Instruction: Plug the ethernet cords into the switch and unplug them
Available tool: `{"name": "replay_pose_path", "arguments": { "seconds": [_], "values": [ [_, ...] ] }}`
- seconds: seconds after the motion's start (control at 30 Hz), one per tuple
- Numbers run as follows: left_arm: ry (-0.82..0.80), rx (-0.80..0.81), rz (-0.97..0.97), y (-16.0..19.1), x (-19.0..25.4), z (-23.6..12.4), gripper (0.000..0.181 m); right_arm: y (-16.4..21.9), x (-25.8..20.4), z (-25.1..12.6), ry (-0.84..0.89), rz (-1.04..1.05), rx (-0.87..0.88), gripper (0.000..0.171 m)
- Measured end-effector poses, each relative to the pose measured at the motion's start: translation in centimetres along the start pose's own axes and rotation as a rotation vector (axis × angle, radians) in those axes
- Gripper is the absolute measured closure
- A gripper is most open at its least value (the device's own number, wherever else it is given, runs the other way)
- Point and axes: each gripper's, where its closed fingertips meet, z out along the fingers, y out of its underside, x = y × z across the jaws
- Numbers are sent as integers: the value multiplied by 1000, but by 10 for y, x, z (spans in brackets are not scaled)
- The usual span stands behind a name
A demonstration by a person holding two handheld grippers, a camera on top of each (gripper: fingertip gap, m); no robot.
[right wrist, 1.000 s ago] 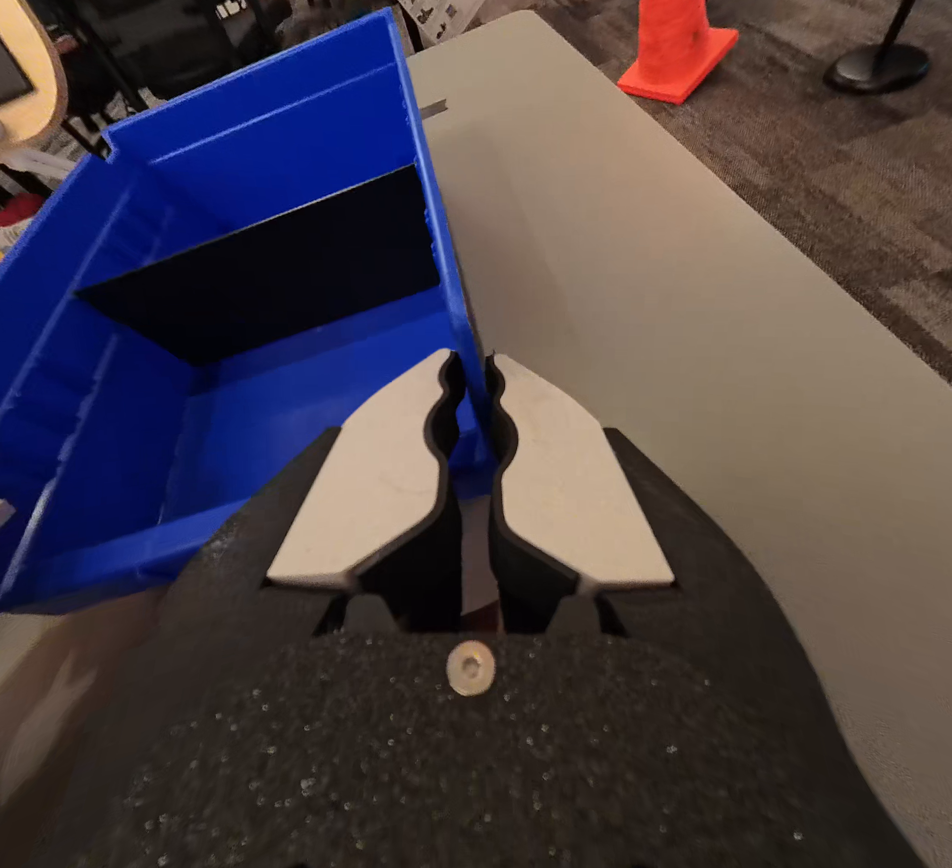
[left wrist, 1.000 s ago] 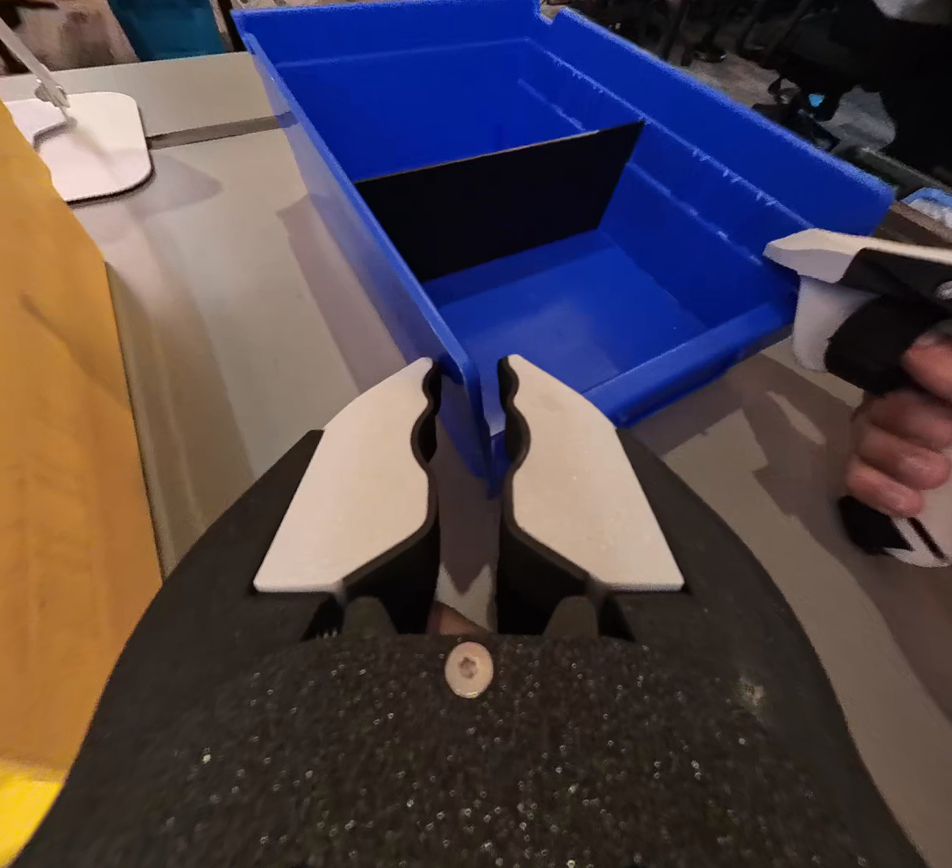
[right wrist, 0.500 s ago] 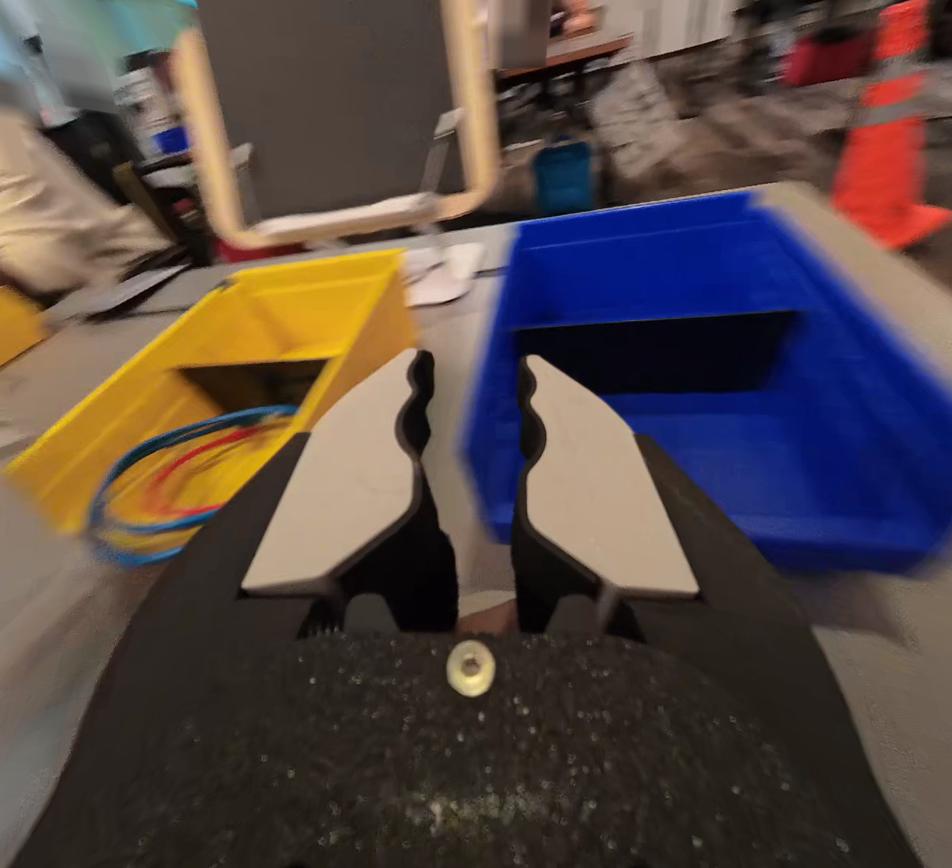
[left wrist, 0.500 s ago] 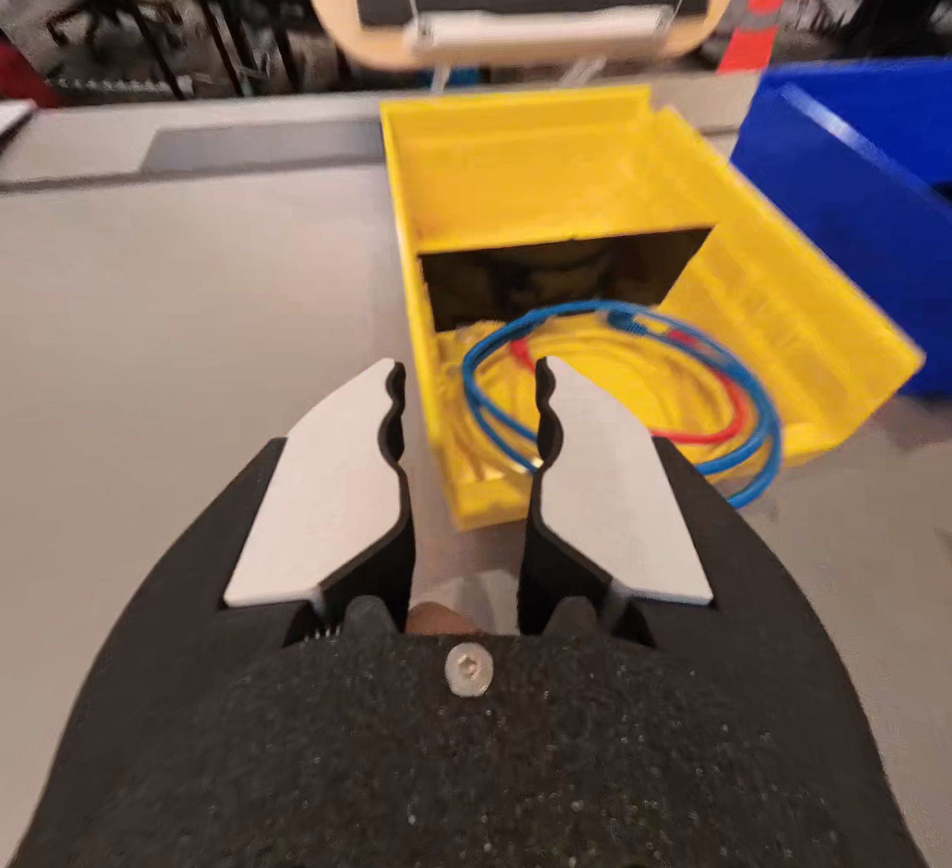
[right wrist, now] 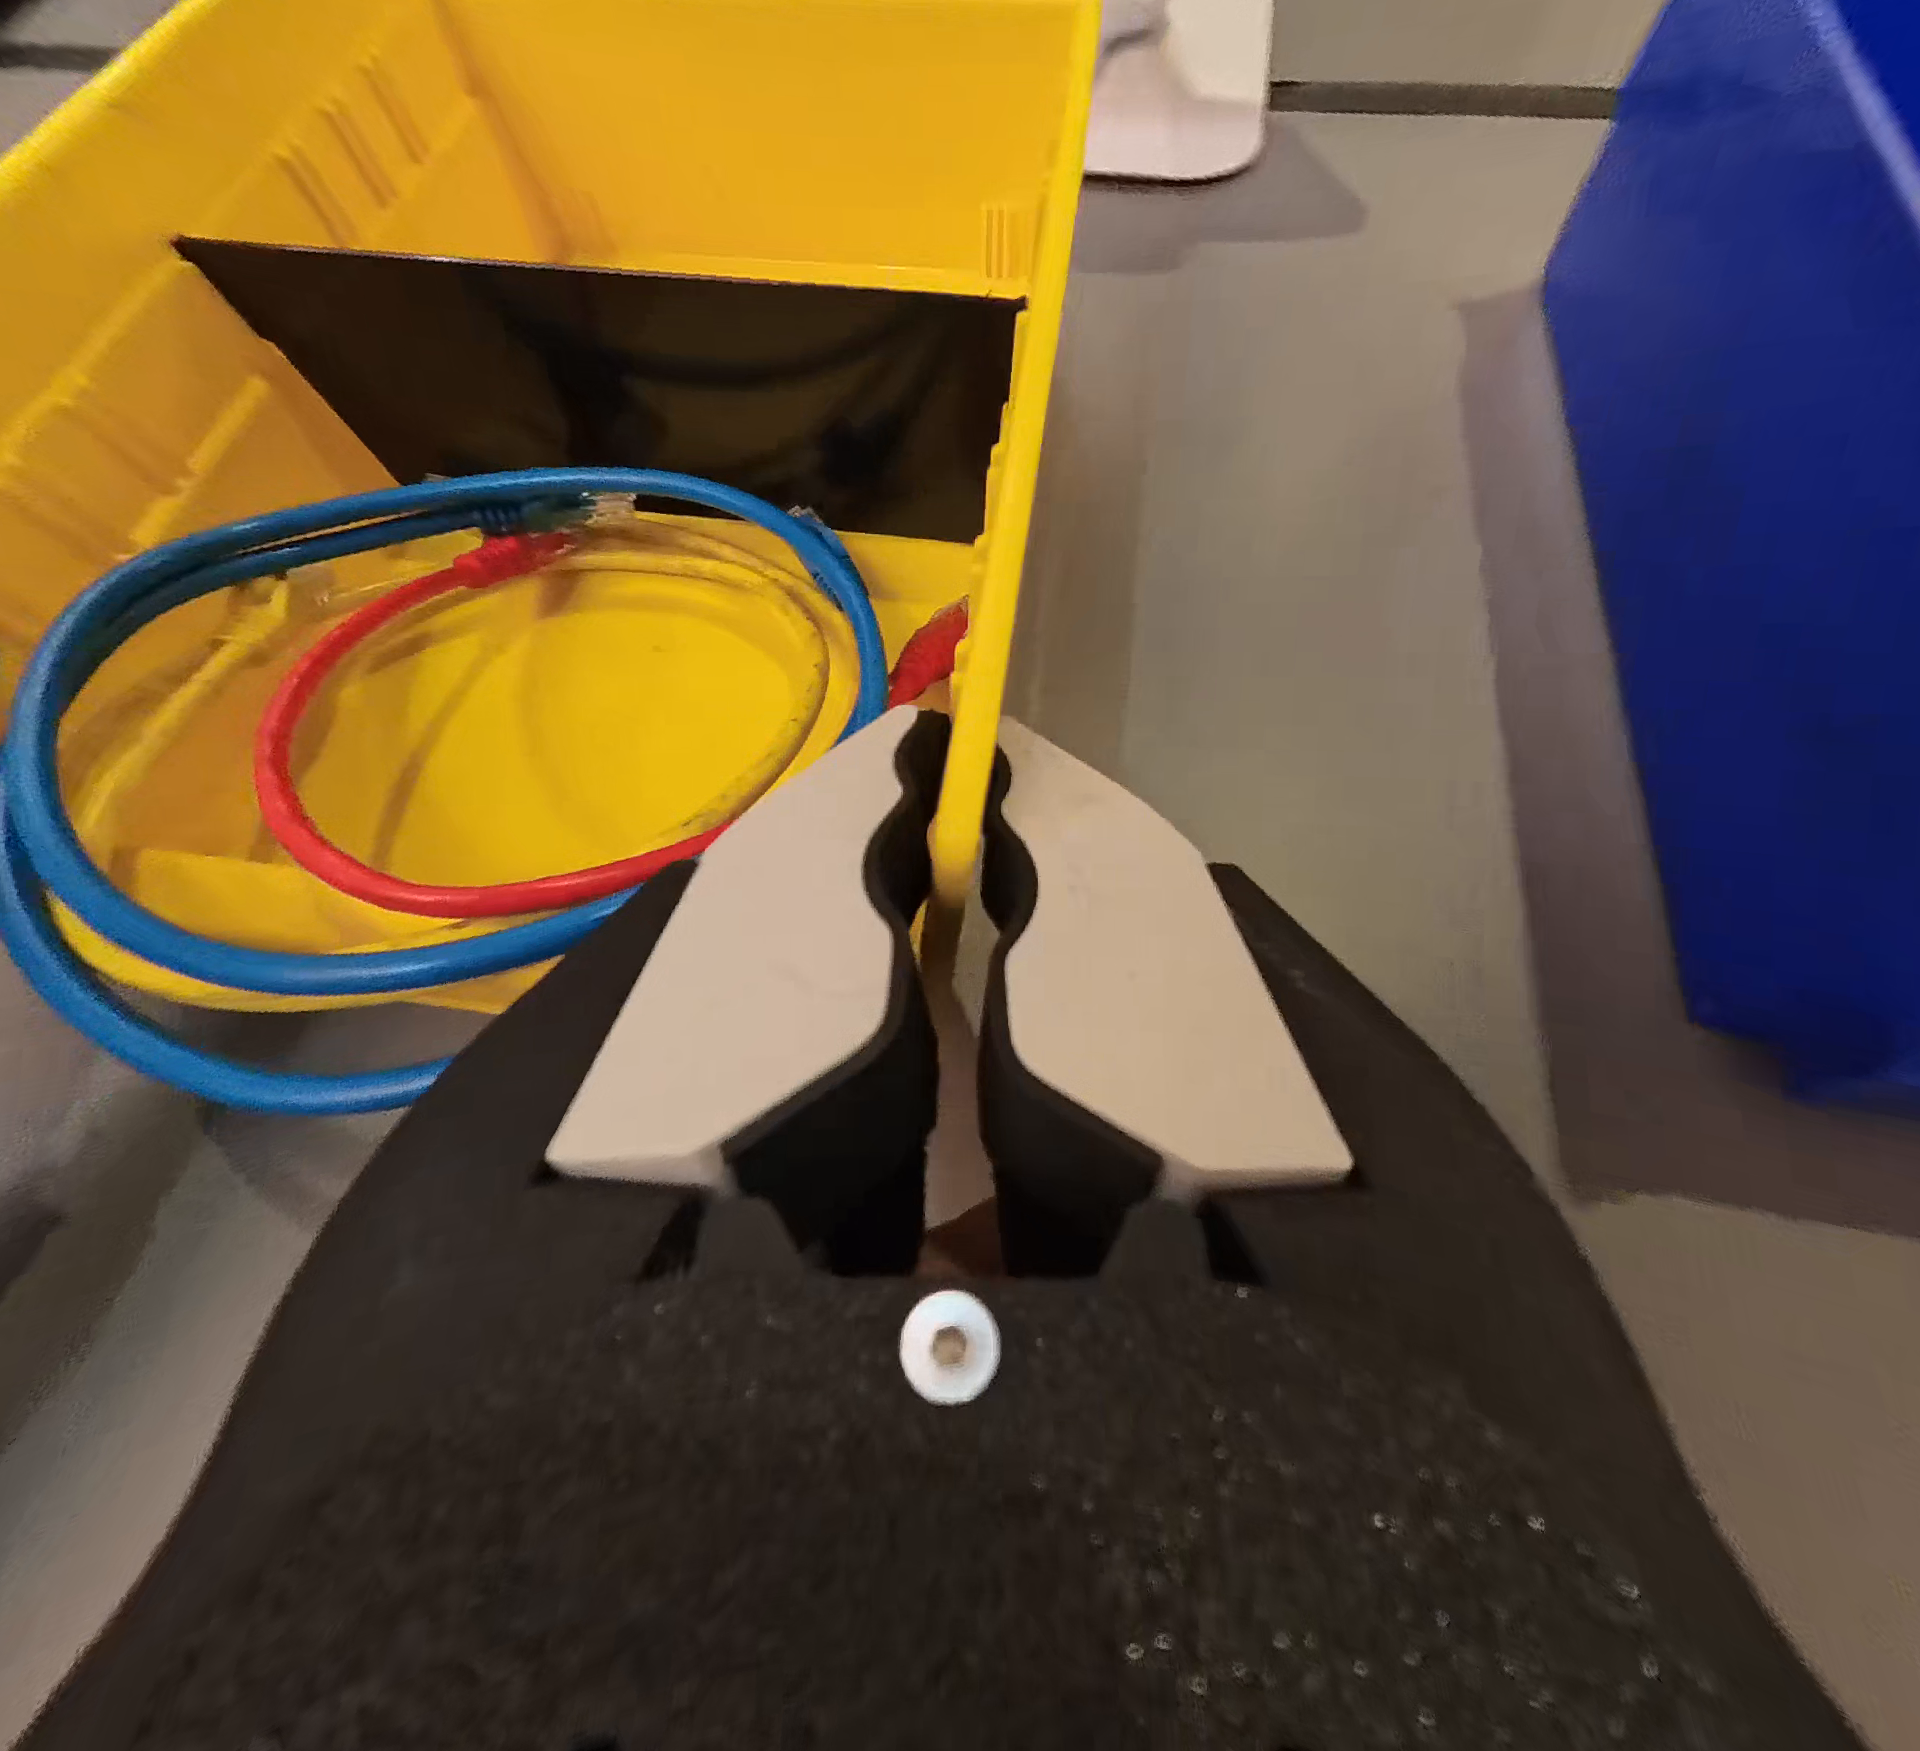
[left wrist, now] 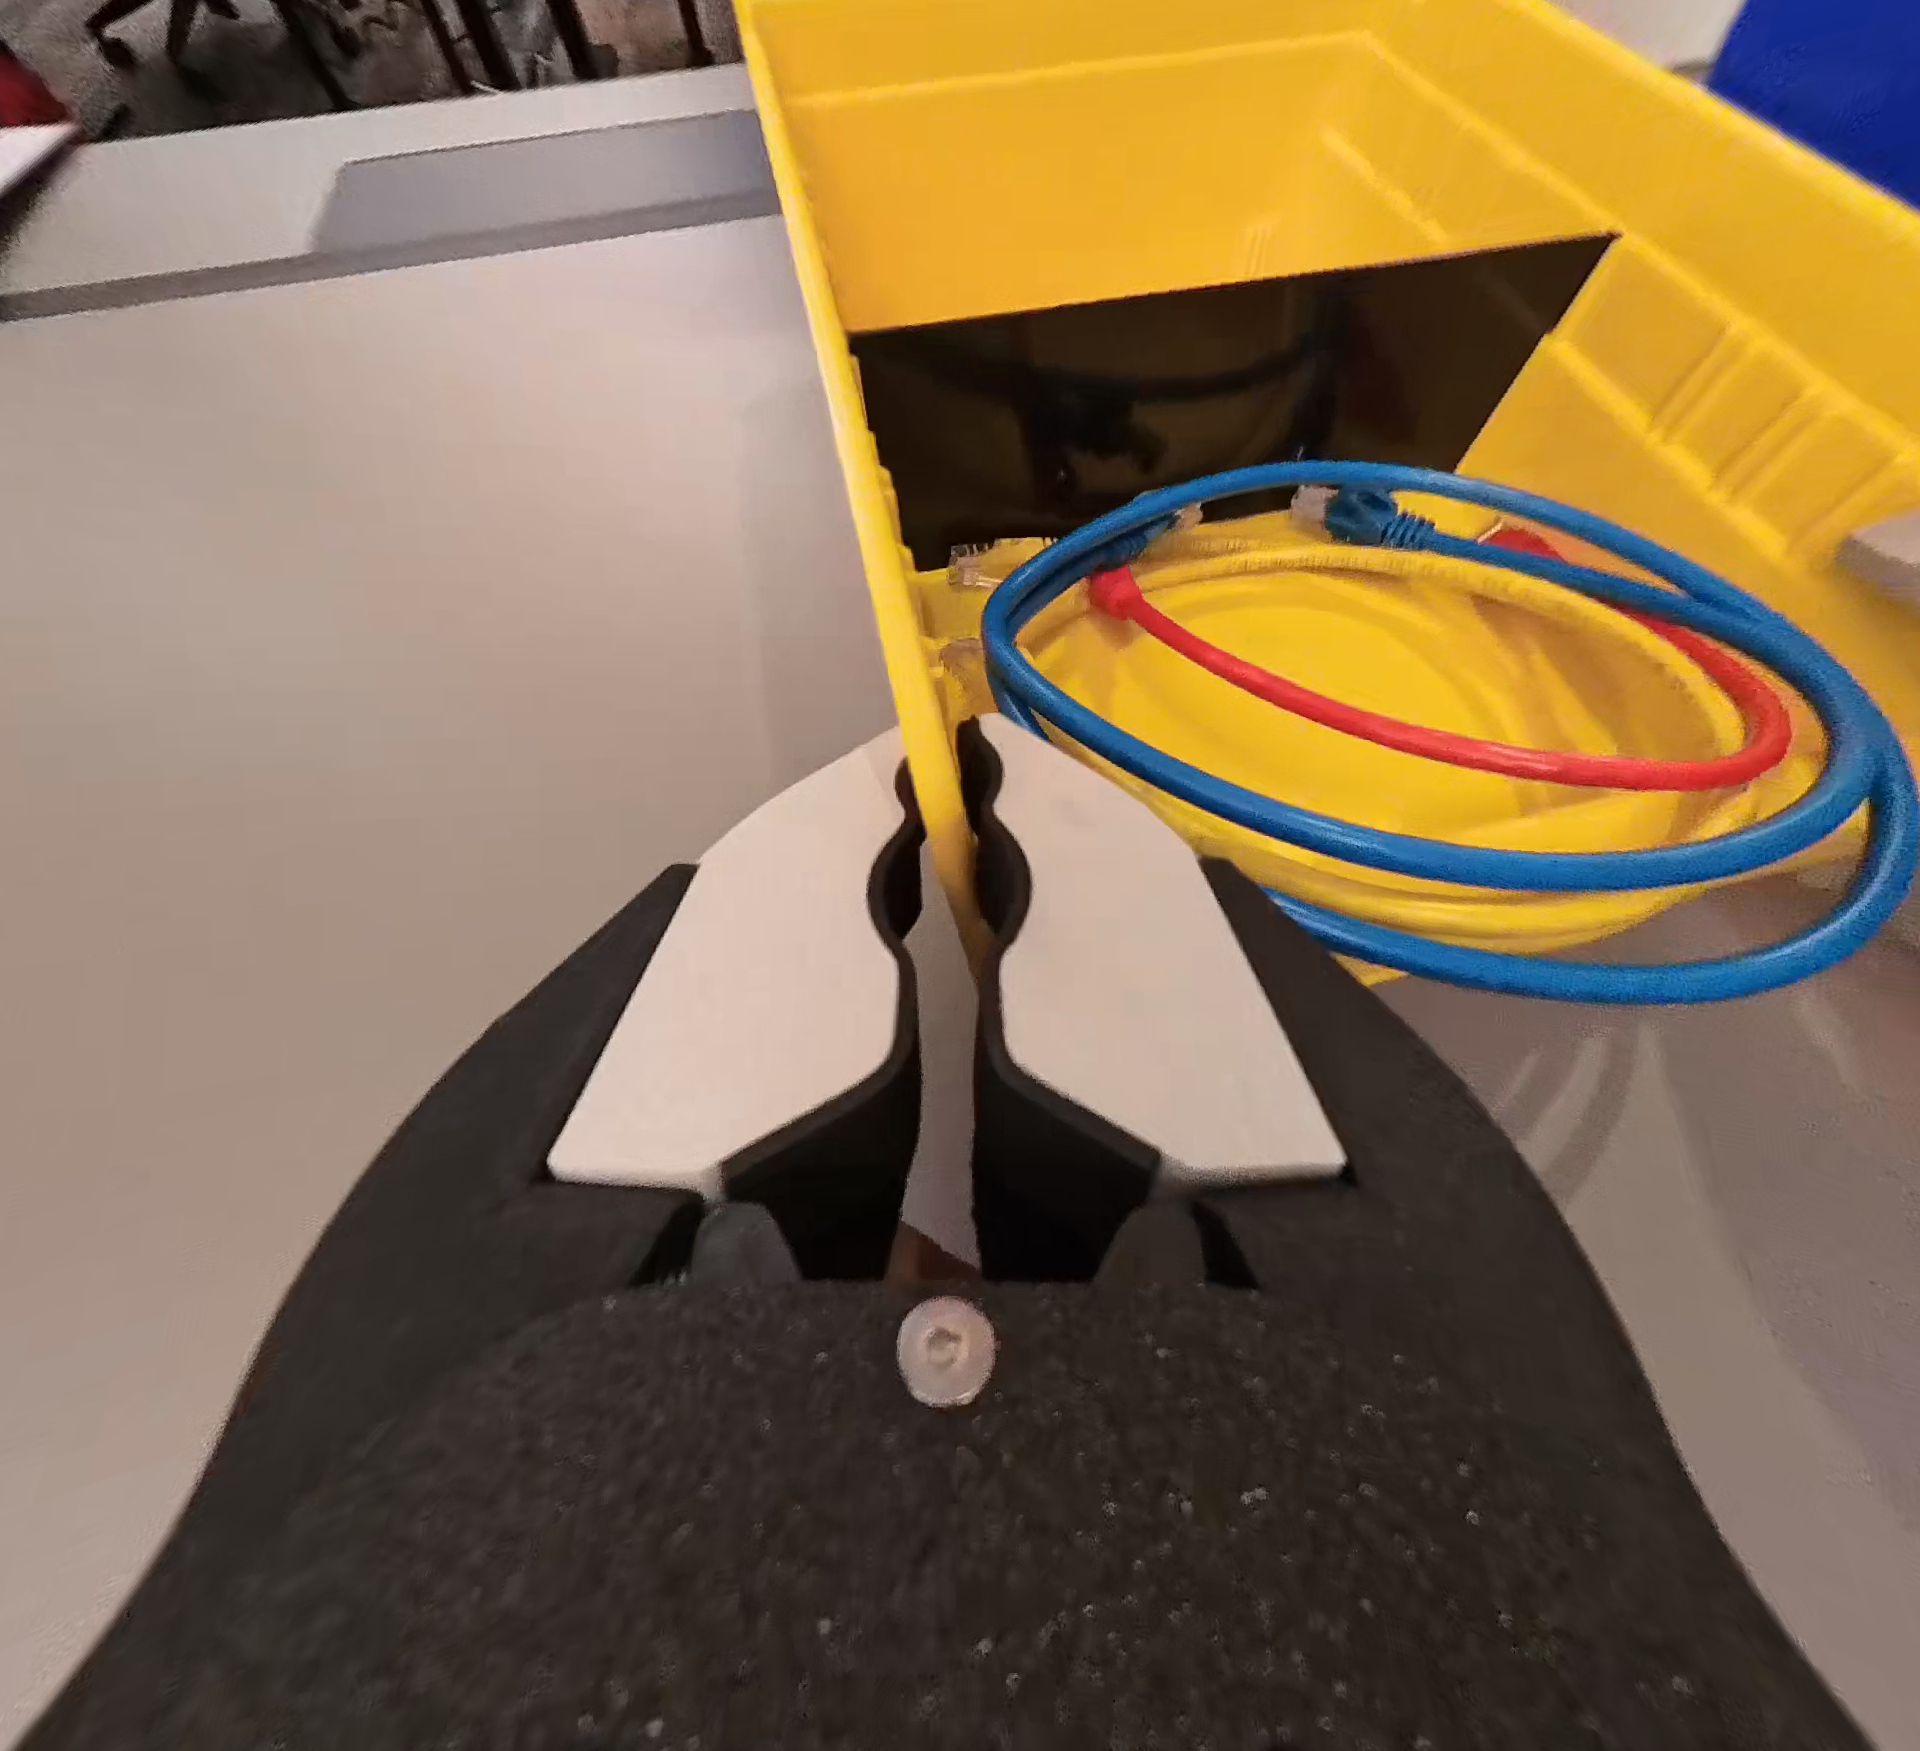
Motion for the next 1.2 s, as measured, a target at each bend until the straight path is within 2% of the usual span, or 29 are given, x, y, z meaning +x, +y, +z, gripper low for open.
{"name": "replay_pose_path", "arguments": {
  "seconds": [0.2,0.37,0.47,0.57,0.67,0.77,0.87,0.97,1.1,1.2],
  "values": [
    [-158,69,1,-9,-114,-24,178,-25,-110,18,-71,-33,114,166],
    [-183,4,-7,15,-185,-33,178,-26,-185,38,-130,-57,87,165],
    [-195,-50,-11,31,-207,-31,177,-13,-209,49,-147,-62,37,163],
    [-139,-19,-69,32,-214,-29,178,-14,-219,50,-184,-68,60,160],
    [-142,-15,-123,31,-220,-27,178,-11,-230,43,-339,-26,29,150],
    [-163,-12,-149,29,-222,-29,175,-5,-229,18,-499,-64,-10,143],
    [-200,36,-143,20,-223,-43,162,5,-208,-17,-669,-117,-30,139],
    [-219,100,-197,9,-221,-63,157,16,-152,-37,-704,-179,-16,136],
    [-298,191,-226,-5,-218,-88,155,13,-30,-44,-487,-186,81,133],
    [-408,129,-141,9,-224,-90,155,-12,92,-63,-207,-85,219,133]
  ]
}}
